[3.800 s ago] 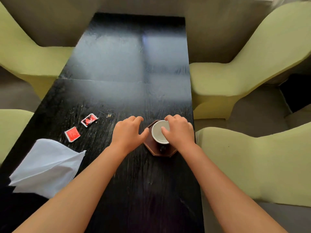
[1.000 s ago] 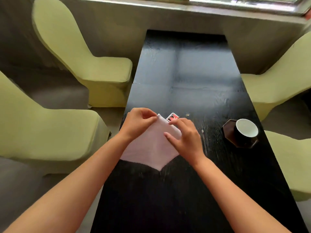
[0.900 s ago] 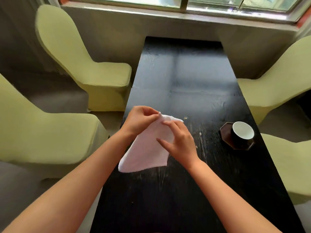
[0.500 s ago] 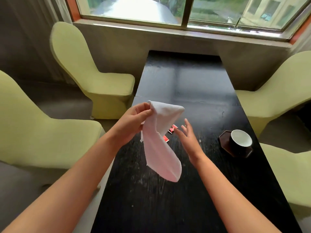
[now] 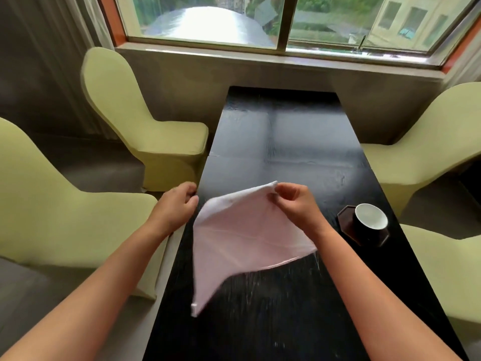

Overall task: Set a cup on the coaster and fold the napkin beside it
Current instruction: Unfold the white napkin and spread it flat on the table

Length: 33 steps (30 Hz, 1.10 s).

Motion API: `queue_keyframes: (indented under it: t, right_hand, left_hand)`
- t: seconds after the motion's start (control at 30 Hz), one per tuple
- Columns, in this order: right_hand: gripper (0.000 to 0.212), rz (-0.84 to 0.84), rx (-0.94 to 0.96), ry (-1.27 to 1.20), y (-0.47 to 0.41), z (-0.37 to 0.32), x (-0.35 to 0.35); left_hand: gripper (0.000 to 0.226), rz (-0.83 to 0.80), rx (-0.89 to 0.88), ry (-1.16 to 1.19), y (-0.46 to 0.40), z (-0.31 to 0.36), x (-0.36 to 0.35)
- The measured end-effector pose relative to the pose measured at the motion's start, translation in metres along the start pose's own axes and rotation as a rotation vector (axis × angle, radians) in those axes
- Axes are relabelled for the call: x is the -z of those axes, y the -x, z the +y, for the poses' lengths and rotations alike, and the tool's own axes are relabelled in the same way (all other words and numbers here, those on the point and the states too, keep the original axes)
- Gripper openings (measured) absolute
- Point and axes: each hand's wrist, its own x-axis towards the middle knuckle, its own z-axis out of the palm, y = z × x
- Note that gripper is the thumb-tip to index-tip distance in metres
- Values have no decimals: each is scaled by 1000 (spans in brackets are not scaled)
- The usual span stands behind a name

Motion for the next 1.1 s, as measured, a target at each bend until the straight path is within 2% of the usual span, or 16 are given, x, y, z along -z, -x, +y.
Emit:
queue_keyframes:
  t: [0.07,0.13,0.2,0.27,0.37,0.47,0.63,0.77,0.83,0.9,1.1]
  right_hand:
    - [33,-87,116,166,-3,-13,1]
    - [16,-166,213,317,-7,-24,1]
    - [13,-200,307,431,-9,-36,3]
    - [11,-179,364,498,-9,-43,11]
    - [10,-99,338,562,-4,-47,26]
    - [6,-53,352,558,4,-52,34]
    - [5,26,386,558,9,-58,44]
    - [6,126,347,513,14,-56,51]
    - [5,120,340,526,15,-56,54]
    - [5,91,364,570,16,-55,55]
    - [5,127,376,763,19,-49,51]
  left_hand:
    - [50,56,-295,84,0,17,-1]
    - [60,-35,-618,67,0,47,-5]
    - [59,-130,-770,-57,-1,71,-14]
    - [47,-133,-797,-106,-6,83,-18]
    - [26,-73,-826,-191,-16,88,-18]
    - [9,-104,-883,-169,-19,92,-19]
    - [5,-229,-848,205,-11,115,-20]
    - [12,-158,-751,286,-9,124,-21]
    - [18,-101,-719,259,-6,127,-22]
    - [14,-30,-764,194,-4,127,-22]
    - [10,194,-916,-190,7,130,-22]
